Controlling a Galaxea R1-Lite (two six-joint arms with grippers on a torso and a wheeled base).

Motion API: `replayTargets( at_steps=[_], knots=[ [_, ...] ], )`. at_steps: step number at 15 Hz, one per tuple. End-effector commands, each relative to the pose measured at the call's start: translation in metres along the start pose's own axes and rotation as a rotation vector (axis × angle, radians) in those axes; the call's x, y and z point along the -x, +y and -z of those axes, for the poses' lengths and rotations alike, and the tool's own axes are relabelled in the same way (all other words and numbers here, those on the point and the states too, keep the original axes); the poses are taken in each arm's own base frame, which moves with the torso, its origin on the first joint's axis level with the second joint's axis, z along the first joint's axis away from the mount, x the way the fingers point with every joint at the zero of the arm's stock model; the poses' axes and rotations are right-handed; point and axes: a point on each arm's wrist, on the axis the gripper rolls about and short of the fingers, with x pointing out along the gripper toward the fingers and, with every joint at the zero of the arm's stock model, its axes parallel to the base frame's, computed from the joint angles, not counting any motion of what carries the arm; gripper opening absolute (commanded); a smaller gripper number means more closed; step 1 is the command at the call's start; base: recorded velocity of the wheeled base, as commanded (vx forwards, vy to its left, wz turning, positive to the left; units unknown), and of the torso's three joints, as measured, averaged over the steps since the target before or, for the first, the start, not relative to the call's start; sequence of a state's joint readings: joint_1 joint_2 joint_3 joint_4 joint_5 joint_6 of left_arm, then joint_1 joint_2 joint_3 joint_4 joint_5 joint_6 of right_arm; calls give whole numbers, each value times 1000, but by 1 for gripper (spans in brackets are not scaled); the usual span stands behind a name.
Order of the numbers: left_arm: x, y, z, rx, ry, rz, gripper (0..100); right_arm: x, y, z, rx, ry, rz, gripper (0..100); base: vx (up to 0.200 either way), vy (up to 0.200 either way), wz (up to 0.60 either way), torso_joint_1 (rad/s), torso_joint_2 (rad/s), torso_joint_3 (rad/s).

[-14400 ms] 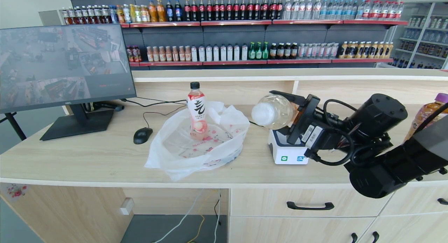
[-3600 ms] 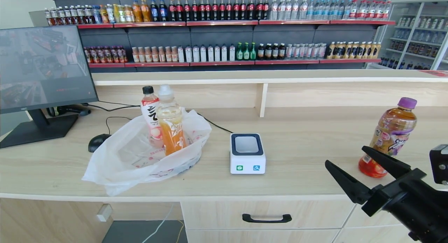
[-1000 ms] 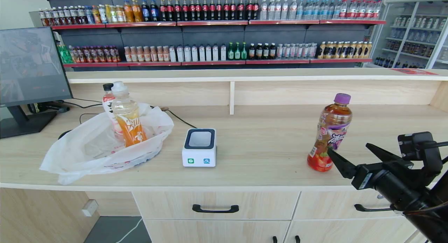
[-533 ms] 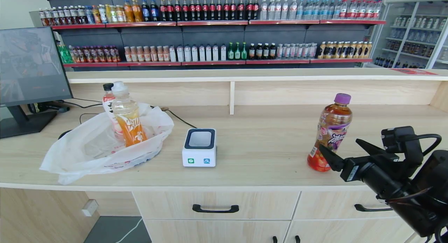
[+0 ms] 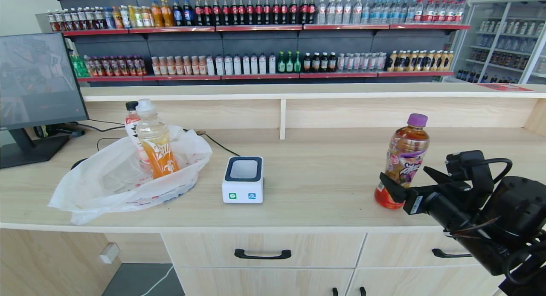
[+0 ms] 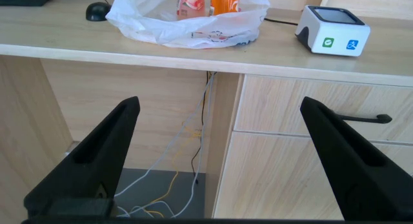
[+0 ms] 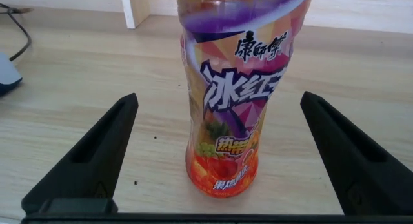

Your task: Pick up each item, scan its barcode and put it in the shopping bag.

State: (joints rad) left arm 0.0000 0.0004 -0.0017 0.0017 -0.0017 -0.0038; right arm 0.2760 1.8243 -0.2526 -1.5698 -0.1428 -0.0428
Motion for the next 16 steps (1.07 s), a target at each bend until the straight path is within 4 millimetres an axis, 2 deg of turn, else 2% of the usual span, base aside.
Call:
replayTargets(
  at_steps=[1, 7, 10, 16],
  knots=[
    [0, 0, 0, 1, 0, 0, 100, -8, 1, 3, 1, 4, 3, 100, 0, 0, 0, 0, 0, 0],
    [0, 0, 0, 1, 0, 0, 100, -28, 5, 10, 7, 4, 0, 100, 0, 0, 0, 0, 0, 0],
    [0, 0, 0, 1, 0, 0, 100, -49, 6, 5, 0, -47, 5, 100, 0, 0, 0, 0, 0, 0],
    [0, 0, 0, 2, 0, -2, 100, -56, 7, 6, -1, -55, 7, 100, 0, 0, 0, 0, 0, 0]
  ],
)
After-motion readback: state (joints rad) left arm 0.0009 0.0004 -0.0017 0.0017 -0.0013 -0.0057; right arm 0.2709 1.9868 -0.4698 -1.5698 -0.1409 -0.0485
